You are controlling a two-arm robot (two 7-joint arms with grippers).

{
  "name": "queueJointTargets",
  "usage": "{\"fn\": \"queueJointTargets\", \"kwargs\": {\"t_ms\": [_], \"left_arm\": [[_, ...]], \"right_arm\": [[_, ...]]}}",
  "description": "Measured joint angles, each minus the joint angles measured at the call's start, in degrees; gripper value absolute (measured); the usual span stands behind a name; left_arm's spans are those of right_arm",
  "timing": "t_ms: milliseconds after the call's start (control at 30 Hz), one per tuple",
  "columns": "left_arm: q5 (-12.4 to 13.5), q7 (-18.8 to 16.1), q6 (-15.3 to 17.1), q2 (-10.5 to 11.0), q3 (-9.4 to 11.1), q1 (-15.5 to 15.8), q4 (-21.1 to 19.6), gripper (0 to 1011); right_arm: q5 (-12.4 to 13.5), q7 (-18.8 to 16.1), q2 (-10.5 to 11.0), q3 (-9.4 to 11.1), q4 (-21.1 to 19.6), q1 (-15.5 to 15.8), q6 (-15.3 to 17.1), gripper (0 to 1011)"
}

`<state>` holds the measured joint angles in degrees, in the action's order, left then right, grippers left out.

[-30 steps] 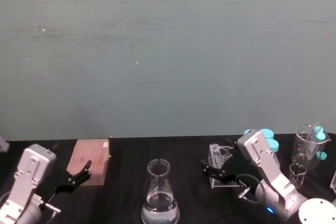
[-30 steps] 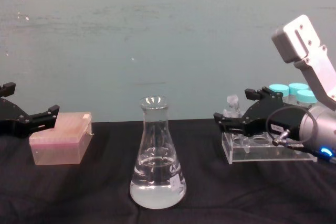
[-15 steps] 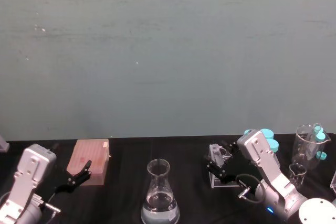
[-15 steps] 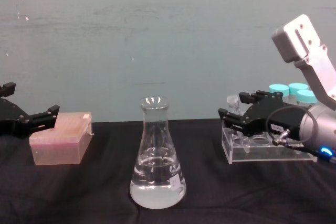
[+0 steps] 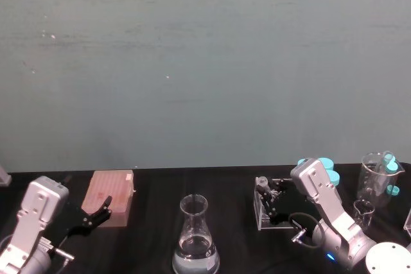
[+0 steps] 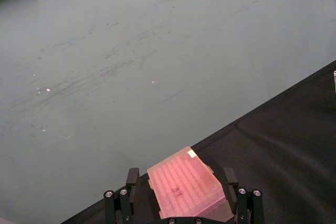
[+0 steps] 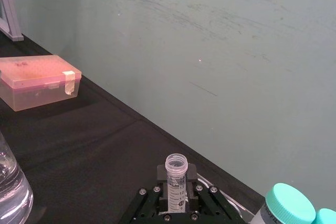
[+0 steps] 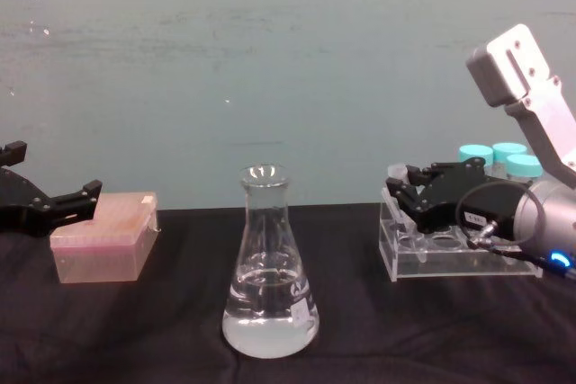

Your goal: Pour the liquid from the test tube into the beaker using one hand.

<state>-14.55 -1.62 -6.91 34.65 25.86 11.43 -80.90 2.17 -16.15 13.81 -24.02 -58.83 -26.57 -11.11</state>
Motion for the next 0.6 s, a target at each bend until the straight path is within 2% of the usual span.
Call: {"fn": "queueJointTargets", "kwargs": {"t_ms": [600], "left_arm": [[0.0,0.0,0.0,0.0,0.0,0.0,0.0,1000]], "right_arm": [[-0.1,0.0,0.0,0.1,0.0,0.0,0.0,195]]}}
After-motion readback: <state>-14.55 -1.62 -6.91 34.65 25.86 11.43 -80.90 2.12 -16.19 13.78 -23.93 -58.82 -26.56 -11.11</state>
